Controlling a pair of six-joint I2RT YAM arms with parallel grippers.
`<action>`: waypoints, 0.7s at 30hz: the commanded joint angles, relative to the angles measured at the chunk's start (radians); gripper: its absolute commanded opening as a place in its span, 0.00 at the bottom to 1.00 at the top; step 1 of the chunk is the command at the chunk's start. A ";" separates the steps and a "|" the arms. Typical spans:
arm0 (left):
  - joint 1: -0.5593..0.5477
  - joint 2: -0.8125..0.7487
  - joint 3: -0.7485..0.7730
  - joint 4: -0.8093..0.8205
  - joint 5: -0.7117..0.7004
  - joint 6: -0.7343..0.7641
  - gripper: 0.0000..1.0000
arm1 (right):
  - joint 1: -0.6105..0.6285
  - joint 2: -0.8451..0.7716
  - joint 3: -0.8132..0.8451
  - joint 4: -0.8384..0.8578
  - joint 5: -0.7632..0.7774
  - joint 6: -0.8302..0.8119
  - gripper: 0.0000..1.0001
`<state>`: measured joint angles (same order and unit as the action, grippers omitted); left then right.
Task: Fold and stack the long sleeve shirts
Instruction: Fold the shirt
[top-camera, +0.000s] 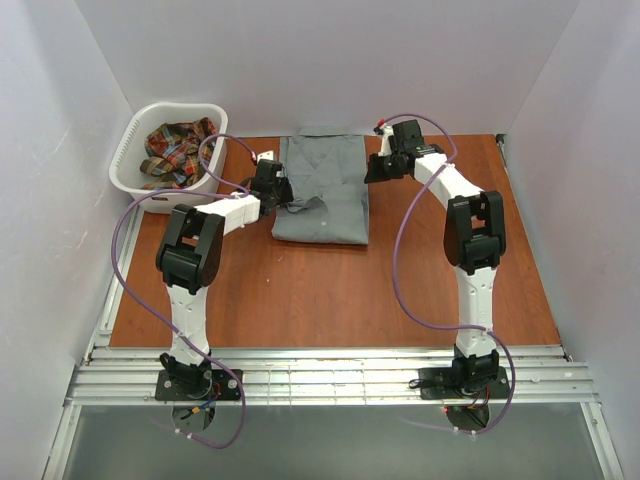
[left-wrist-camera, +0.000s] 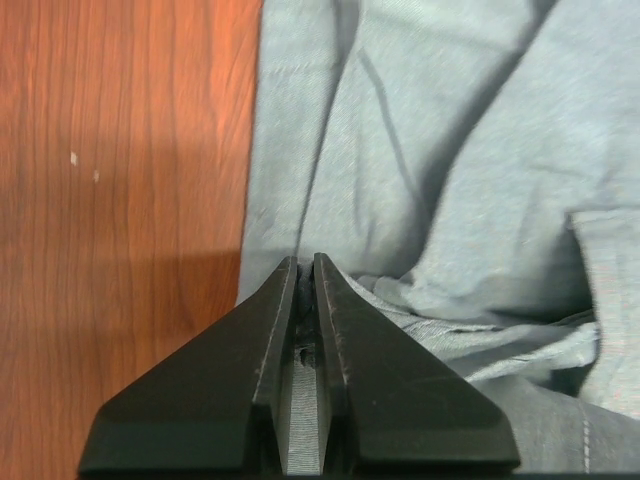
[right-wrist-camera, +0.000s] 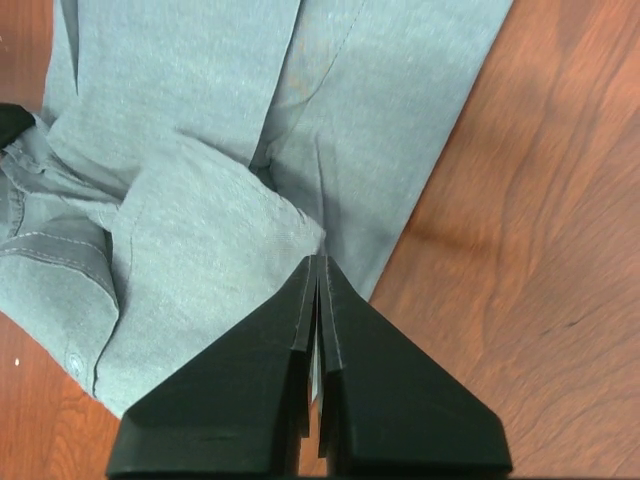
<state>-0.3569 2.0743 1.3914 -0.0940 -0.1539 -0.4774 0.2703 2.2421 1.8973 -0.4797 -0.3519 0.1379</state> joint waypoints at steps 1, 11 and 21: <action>0.006 -0.005 0.047 0.082 -0.009 0.046 0.07 | -0.011 -0.032 -0.026 0.070 -0.018 -0.004 0.01; 0.007 0.050 0.159 0.116 -0.038 0.042 0.07 | -0.029 -0.154 -0.268 0.182 0.010 -0.004 0.18; 0.012 0.170 0.238 0.014 -0.091 -0.036 0.14 | -0.029 -0.208 -0.348 0.234 -0.021 0.017 0.38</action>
<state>-0.3550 2.2345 1.5940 -0.0200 -0.2028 -0.4786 0.2432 2.0907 1.5661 -0.2947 -0.3511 0.1528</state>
